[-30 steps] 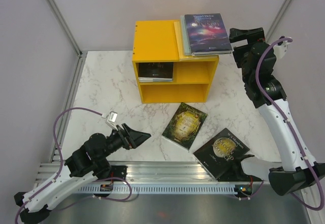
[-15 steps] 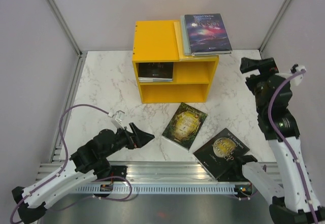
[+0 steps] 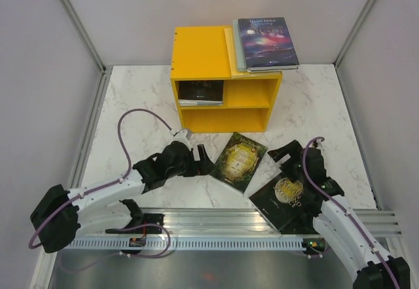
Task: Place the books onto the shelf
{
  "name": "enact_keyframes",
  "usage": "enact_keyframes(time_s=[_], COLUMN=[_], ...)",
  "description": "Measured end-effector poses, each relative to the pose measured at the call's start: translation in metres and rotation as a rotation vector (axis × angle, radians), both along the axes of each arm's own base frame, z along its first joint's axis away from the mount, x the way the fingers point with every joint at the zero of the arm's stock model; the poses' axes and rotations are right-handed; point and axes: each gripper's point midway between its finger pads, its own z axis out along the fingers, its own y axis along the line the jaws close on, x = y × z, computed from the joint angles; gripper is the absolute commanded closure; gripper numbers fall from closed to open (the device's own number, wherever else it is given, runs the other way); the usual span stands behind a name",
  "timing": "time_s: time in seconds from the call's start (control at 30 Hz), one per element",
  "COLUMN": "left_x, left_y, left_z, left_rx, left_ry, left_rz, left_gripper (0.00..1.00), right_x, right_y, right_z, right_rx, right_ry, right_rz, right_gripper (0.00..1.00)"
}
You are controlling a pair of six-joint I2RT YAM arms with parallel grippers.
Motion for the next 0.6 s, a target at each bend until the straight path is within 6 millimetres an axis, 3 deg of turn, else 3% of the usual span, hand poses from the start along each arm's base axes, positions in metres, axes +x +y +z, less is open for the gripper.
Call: enact_keyframes(time_s=[0.23, 0.47, 0.6], left_x=[0.048, 0.067, 0.084], left_y=[-0.017, -0.035, -0.061], left_z=[-0.014, -0.05, -0.05], left_rx=[0.004, 0.058, 0.01], left_ry=[-0.013, 0.047, 0.026], left_rz=[0.004, -0.054, -0.092], left_gripper=[0.0, 0.01, 0.02], right_x=[-0.004, 0.005, 0.014], right_y=[0.02, 0.031, 0.044], right_z=[-0.018, -0.024, -0.024], right_rx=[0.069, 0.082, 0.083], right_ry=[0.015, 0.016, 0.012], right_rz=[0.068, 0.103, 0.139], right_gripper=[0.05, 0.05, 0.04])
